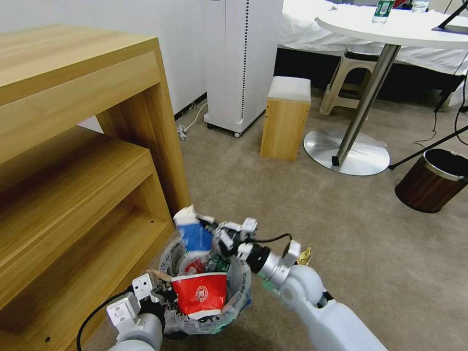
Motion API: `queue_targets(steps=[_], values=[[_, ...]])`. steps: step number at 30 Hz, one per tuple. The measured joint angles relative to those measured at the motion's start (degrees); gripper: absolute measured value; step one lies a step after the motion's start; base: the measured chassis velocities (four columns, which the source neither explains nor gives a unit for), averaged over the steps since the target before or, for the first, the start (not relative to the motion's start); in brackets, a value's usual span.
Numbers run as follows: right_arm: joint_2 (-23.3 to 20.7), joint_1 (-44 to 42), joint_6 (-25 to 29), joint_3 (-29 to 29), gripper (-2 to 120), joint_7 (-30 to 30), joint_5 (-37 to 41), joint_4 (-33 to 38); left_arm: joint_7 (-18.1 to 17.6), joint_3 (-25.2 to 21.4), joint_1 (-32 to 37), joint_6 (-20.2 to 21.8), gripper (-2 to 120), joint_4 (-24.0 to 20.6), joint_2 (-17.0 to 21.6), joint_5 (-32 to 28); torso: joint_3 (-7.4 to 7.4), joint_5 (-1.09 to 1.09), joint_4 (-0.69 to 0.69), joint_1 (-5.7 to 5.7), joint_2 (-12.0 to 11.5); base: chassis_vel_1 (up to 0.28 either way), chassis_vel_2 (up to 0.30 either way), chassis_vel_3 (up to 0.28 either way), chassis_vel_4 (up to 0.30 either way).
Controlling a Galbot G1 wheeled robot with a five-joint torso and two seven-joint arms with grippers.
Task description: Pick up the trash bin and place the garbage on the floor into it.
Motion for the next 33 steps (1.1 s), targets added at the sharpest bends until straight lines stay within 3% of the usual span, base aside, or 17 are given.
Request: queue_targets(steps=[14, 21, 24, 26, 27, 29, 32, 33], values=[[-6.96, -4.16, -1.78, 3.60, 0, -1.64, -3.27, 3.59, 0.01, -0.55, 0.54, -0.18, 0, -1.27, 0.19, -0.16, 0.00, 0.00, -0.01, 0.00, 0.00, 0.000, 0.000, 0.000, 0.000], [-7.71, -5.85, -1.39, 6.00, 22, -1.44, -3.73, 4.00, 0.01, -0.51, 0.87, -0.19, 0, -1.28, 0.17, 0.09, 0.00, 0.01, 0.00, 0.00, -0.01, 0.000, 0.000, 0.000, 0.000], [-8.71, -6.69, -4.06, 7.18, 37, 4.52, -3.69, 6.28, 0.01, -0.79, 1.18, -0.23, 0, -1.35, 0.25, 0.15, 0.00, 0.01, 0.00, 0.00, -0.01, 0.000, 0.000, 0.000, 0.000], [-8.91, -6.83, -4.70, 7.33, 39, 5.68, -3.68, 6.72, 0.01, -0.81, 1.20, -0.23, 0, -1.37, 0.26, 0.15, 0.00, 0.01, 0.00, 0.00, -0.01, 0.000, 0.000, 0.000, 0.000], [-9.91, -7.42, -7.27, 8.05, 45, 10.08, -3.51, 8.63, 0.01, -0.95, 1.26, -0.23, 0, -1.51, 0.31, 0.13, 0.00, 0.00, 0.00, 0.00, -0.01, 0.000, 0.000, 0.000, 0.000], [-10.39, -7.72, -8.55, 8.38, 49, 11.91, -3.38, 9.53, 0.02, -0.95, 1.26, -0.24, 0, -1.55, 0.34, 0.14, 0.00, 0.01, 0.00, 0.00, -0.01, 0.000, 0.000, 0.000, 0.000], [-13.24, -9.77, -16.10, 10.50, 65, 21.80, -2.65, 14.86, 0.02, -0.93, 1.13, -0.25, 0, -1.57, 0.37, 0.11, 0.00, 0.00, -0.01, 0.00, -0.01, 0.000, 0.000, 0.000, 0.000], [-13.24, -9.77, -16.10, 10.50, 65, 21.80, -2.65, 14.86, 0.02, -0.93, 1.13, -0.25, 0, -1.57, 0.37, 0.11, 0.00, 0.00, -0.01, 0.00, -0.01, 0.000, 0.000, 0.000, 0.000]])
